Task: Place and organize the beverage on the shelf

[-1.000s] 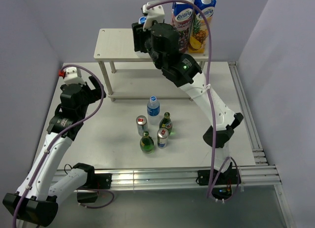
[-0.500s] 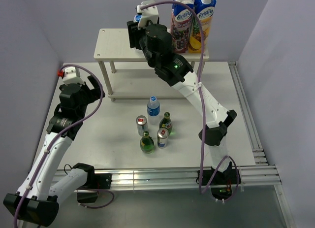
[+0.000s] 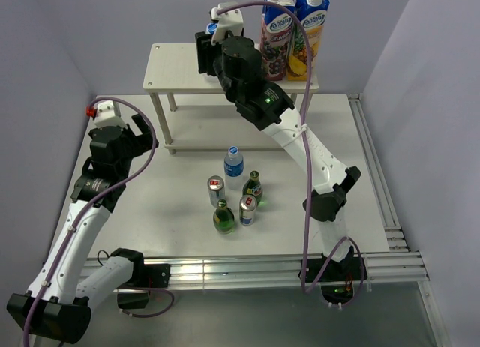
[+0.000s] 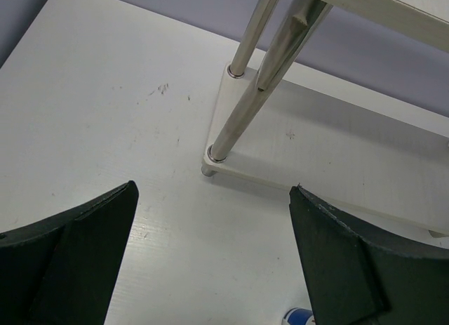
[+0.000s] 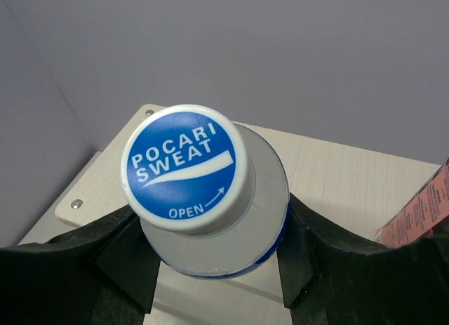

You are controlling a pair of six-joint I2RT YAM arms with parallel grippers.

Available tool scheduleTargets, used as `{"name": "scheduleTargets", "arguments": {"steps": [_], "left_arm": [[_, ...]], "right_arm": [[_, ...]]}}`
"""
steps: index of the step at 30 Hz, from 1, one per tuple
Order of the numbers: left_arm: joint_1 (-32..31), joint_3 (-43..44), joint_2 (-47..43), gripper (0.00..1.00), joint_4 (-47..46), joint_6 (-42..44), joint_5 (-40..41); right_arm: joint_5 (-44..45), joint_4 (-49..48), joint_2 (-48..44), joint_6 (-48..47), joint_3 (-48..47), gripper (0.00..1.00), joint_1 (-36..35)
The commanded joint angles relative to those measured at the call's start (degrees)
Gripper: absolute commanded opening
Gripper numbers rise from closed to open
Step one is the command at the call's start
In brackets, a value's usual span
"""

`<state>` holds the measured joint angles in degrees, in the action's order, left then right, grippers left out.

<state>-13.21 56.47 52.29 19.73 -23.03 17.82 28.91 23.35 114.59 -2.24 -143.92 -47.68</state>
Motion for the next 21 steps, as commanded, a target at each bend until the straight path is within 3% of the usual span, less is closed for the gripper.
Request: {"name": "scheduleTargets", "arguments": {"steps": [1,9,16,18,21], "left_arm": [[0.5,0.3,-0.5,0.96,-0.7,0.8,-0.9],[1.0,0.3,-0.3,0.96,-0.6,0.8,-1.1],[1.3,0.1,-0.4,0.96,-0.7,0.8,-1.4],[1.3,0.2,-0.5,0.96,-0.7,0.8,-1.5],[1.3,0.2,-0.4,0.96,-0.7,0.8,-1.6]], "right_arm": [[-0.3,-8.8,-4.5,1.2,-1.1,0.12,0.4],[-0.1,-8.9,-4.4,1.6,0.0,0.19,0.6],[0.4,-10.1,-4.1,1.0,-0.1,0.7,0.7],[0.9,-10.8,-3.7,0.7,-0.4,0.77,0.7],[1.1,-11.4,-2.6,0.2,-1.5,0.78,0.9]]}}
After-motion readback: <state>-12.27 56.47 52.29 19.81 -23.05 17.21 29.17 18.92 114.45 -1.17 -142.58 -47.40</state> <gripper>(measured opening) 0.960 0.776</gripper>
